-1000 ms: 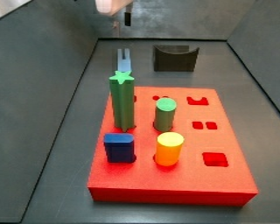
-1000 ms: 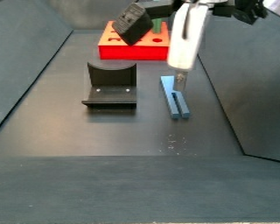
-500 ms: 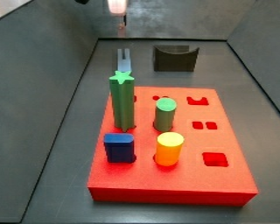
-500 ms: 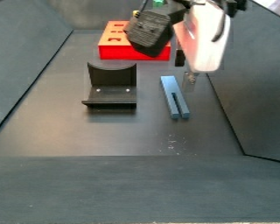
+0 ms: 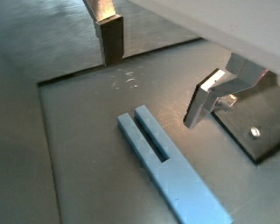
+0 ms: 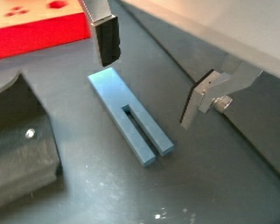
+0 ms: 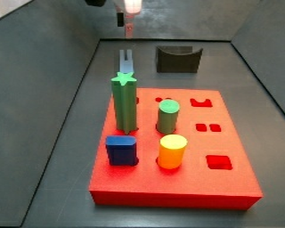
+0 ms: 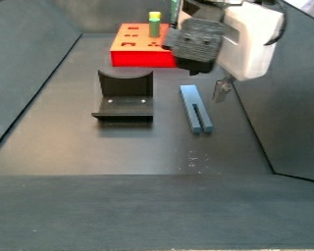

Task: Pick up the double-square object. Move up. Rotate the double-square object. Place the double-square object on the fixture. Regrasp the double-square object. Move to above the board. Insert the double-square object.
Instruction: Rotate the double-square object.

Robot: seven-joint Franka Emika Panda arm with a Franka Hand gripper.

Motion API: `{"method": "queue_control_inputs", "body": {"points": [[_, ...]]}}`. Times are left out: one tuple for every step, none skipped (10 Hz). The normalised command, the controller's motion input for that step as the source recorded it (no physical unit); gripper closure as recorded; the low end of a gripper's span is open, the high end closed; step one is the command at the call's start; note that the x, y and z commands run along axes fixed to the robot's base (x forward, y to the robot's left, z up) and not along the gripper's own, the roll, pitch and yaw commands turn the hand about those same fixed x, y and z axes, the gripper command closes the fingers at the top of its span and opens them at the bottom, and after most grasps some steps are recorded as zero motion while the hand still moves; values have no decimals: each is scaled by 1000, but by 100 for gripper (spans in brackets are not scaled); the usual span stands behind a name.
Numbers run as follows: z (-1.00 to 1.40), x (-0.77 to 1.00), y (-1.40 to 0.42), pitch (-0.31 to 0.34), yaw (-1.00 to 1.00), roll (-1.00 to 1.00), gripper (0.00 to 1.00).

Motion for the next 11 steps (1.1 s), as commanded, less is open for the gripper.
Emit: {"method": "queue_control_inputs", "body": {"points": [[-35, 29, 3, -9, 1000, -3, 0], [-35, 29, 3, -9, 1000, -4, 0], [-35, 29, 3, -10, 1000, -4, 0], [-35, 29, 3, -11, 1000, -4, 0], [-35, 29, 3, -12, 1000, -4, 0], [-35, 29, 3, -13, 1000, -5, 0], [-35, 29, 3, -14, 1000, -5, 0], [-35, 29, 3, -15, 1000, -6, 0], [-35, 29, 3, -16, 1000, -6, 0], [-35, 29, 3, -19, 1000, -7, 0], [-35, 29, 3, -21, 1000, -8, 0]]}}
